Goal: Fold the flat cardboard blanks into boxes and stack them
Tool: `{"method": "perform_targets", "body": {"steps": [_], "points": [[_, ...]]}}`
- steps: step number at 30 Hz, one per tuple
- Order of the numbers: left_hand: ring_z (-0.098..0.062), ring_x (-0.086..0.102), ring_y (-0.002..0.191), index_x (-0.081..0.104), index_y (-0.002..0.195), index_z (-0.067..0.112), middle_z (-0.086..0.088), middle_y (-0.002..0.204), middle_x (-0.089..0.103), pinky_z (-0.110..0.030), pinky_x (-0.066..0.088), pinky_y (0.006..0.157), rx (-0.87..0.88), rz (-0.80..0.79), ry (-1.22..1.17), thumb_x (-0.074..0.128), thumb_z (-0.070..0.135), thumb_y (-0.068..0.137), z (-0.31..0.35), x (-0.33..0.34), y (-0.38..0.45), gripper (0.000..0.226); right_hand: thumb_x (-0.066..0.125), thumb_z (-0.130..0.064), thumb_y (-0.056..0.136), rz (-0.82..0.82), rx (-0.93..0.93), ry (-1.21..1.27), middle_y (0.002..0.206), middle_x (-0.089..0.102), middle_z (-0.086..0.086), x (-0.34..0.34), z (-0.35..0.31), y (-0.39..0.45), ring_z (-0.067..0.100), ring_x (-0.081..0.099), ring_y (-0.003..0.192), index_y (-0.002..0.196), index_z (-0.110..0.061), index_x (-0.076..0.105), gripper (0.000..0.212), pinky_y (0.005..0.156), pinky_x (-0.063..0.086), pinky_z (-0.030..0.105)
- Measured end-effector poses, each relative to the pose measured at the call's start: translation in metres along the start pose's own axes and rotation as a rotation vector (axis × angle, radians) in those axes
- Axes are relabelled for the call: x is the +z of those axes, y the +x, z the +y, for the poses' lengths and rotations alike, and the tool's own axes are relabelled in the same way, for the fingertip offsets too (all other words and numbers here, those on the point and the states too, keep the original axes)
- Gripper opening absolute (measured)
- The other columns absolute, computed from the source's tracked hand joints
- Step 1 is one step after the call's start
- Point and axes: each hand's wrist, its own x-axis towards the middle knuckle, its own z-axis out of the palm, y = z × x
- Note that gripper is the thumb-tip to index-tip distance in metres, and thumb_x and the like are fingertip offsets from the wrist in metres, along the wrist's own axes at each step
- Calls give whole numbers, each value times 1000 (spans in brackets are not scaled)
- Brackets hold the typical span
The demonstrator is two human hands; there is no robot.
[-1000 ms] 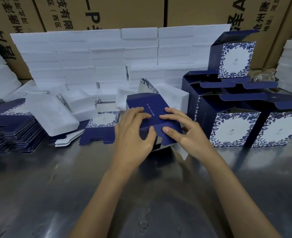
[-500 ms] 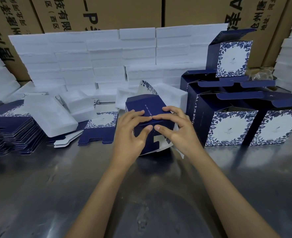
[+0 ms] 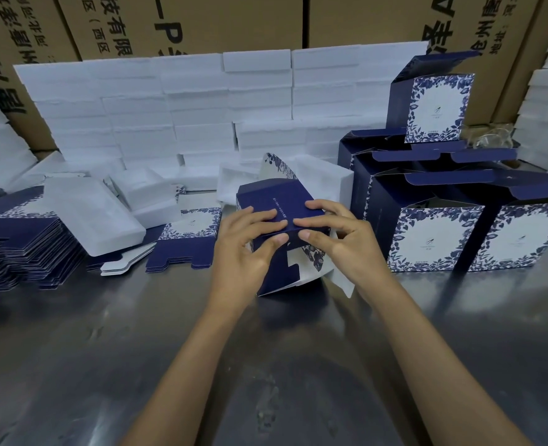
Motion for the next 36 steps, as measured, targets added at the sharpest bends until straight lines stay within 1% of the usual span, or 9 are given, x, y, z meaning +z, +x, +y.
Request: {"method": "perform_targets", "body": {"steps": [4,8,12,14,18,21,24,31,36], "points": [[-4,43,132,77,109,21,14,120,68,-8,27,106,-35,-24,-32,74,17,88,0,-2,1,21,75,-5,89,34,21,38,141,57,-12,-6,6,0,-9,56,118,109,-17,80,23,93,53,19],[-3,43,132,76,110,20,14,119,68,-6,28,105,-21,-33,-51,72,14,89,1,-1,-1,22,75,-4,89,72,6,25,137,61,-9,-7,8,-1,-8,61,109,106,-22,80,25,85,52,15],[-2,44,132,75,110,23,16,121,68,-28,34,113,3,-2,-43,71,16,91,-3,2,-1,20,73,0,89,86,80,122,127,68,-6,-10,9,-1,3,63,107,107,-29,78,34,86,52,14],[-5,48,132,74,111,24,17,121,68,-40,34,113,83,12,49,68,18,93,-6,3,-2,20,72,3,89,99,78,151,114,74,0,-11,8,-2,3,67,95,107,-27,77,35,80,53,12],[-11,50,129,71,104,27,14,125,65,-31,28,105,324,-7,274,61,6,87,-3,9,-10,29,71,2,91,115,73,119,105,76,3,-9,7,-2,3,69,92,114,-21,77,33,80,54,14],[-13,42,132,66,101,30,12,135,54,-40,27,106,359,-95,377,69,35,79,-1,11,-14,23,69,6,91,123,100,210,109,76,3,-11,8,-2,2,70,101,123,-14,73,38,87,55,17],[-19,38,132,63,108,27,7,140,47,-43,25,105,364,-204,560,76,59,66,-3,11,-14,55,66,10,90,105,143,279,107,76,-8,-14,9,-1,-5,70,100,124,-21,71,46,81,53,11],[-23,41,126,63,102,22,1,133,53,-48,31,101,398,-86,599,80,19,74,-7,12,-13,33,57,-5,90,-105,178,394,119,75,3,-28,16,1,15,68,116,113,-22,77,36,93,54,23],[-23,41,125,63,101,19,-1,131,55,-49,32,101,385,-77,609,82,13,75,-8,13,-12,33,46,10,81,-186,286,318,131,69,-3,-28,35,1,18,63,124,133,-25,64,65,90,53,24]]}}
